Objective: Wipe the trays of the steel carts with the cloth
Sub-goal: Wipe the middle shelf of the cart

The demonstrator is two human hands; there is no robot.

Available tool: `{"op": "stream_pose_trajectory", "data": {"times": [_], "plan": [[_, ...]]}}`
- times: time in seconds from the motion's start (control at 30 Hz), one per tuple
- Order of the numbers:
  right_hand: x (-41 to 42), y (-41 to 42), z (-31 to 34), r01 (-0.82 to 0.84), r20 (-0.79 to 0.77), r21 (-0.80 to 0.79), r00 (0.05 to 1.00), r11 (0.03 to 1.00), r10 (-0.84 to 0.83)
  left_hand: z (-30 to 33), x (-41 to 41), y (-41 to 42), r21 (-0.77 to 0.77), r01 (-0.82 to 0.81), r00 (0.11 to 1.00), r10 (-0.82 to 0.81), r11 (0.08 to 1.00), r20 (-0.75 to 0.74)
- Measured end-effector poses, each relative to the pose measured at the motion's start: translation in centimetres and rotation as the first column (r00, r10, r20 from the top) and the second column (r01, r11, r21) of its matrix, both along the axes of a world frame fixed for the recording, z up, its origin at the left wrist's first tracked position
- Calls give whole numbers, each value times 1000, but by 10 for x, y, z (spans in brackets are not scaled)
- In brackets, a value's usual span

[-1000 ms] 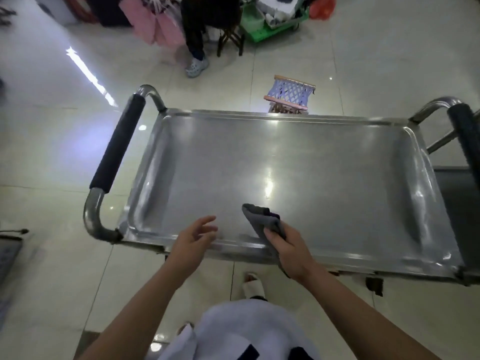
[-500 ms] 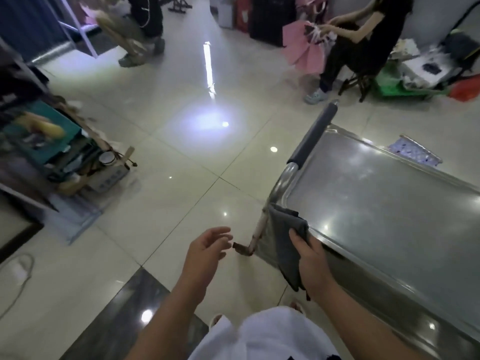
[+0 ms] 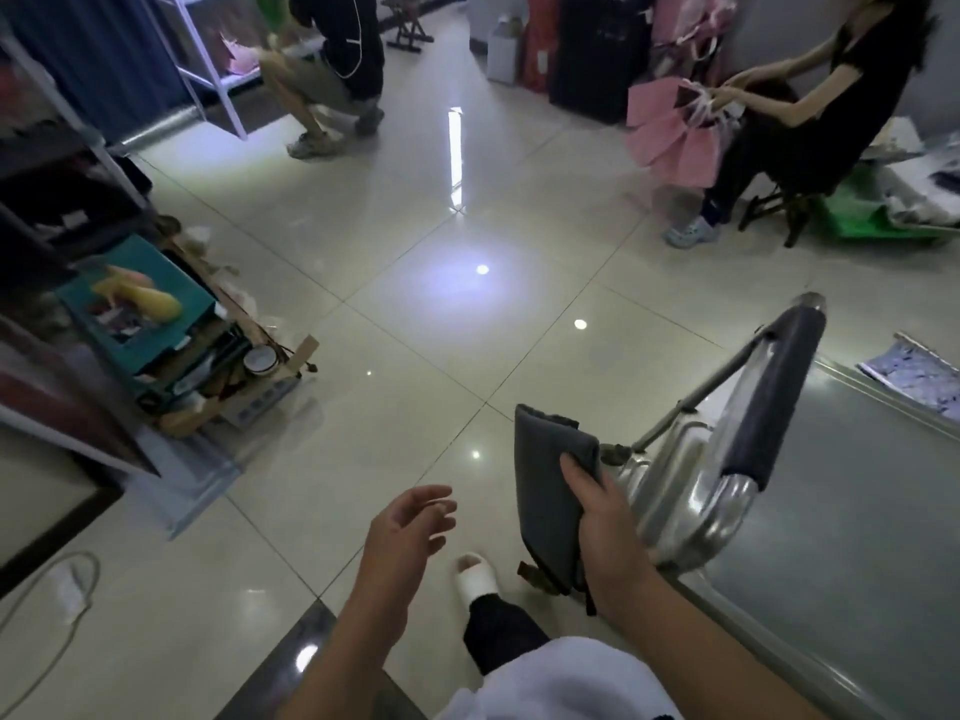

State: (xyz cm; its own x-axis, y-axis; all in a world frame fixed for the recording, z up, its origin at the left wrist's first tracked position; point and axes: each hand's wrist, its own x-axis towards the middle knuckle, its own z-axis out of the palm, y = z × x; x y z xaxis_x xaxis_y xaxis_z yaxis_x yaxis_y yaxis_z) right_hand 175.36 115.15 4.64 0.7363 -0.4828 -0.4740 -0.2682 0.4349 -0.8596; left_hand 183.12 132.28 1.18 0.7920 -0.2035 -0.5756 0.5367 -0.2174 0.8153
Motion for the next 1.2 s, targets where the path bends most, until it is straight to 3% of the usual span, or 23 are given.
{"op": "stream_pose_trajectory", "data": {"times": [0.37, 0.77, 0.97, 1.2], "plan": [[201, -114, -19, 234, 1, 162, 971, 959, -238, 28, 235, -76, 49, 93, 991, -97, 994, 95], [356, -239, -28, 618, -93, 155, 786, 770, -612, 19, 459, -242, 9, 469, 882, -469, 883, 44], [380, -297, -13, 823, -75, 137, 563, 551, -823, 18, 542, -369, 24, 717, 697, -717, 697, 21], [365, -366, -35, 949, -152, 140, 302, 282, -941, 21, 547, -528, 0, 915, 403, -915, 403, 7]]}}
